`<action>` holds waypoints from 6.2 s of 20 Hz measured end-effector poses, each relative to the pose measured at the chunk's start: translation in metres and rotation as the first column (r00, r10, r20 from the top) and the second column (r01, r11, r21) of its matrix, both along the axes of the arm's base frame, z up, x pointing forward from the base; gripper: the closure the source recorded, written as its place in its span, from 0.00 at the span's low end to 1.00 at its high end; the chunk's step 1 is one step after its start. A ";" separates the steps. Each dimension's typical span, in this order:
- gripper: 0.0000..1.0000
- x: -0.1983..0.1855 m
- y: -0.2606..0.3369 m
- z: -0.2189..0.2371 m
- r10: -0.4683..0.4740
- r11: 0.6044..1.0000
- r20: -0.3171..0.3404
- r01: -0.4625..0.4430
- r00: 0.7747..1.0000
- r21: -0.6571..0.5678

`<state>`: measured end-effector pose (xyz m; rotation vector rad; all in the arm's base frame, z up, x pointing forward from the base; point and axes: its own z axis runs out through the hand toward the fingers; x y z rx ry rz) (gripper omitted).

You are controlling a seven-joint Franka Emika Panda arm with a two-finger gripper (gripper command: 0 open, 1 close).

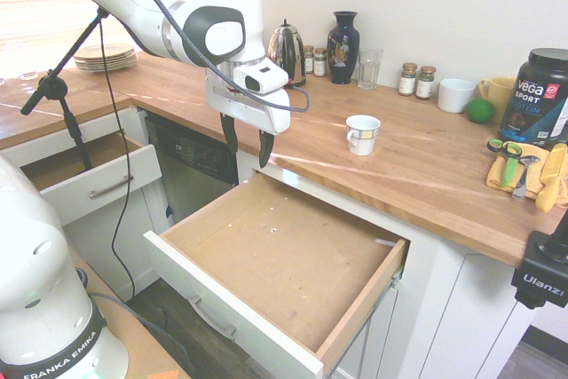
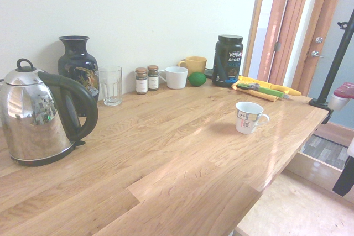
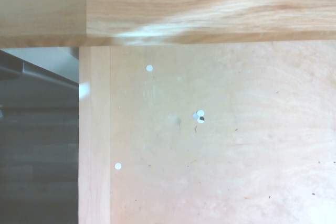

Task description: Put mug in the drawer

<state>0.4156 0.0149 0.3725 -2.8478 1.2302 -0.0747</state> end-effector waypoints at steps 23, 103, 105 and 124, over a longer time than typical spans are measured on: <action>0.00 0.139 -0.044 0.092 -0.044 0.994 0.099 0.054 0.994 -0.100; 1.00 0.261 -0.060 -0.029 -0.167 0.986 -0.043 0.166 0.985 -0.009; 1.00 0.261 -0.061 -0.028 -0.167 0.986 -0.042 0.167 0.985 -0.009; 1.00 0.211 -0.050 0.039 -0.150 0.989 0.001 0.150 0.989 -0.002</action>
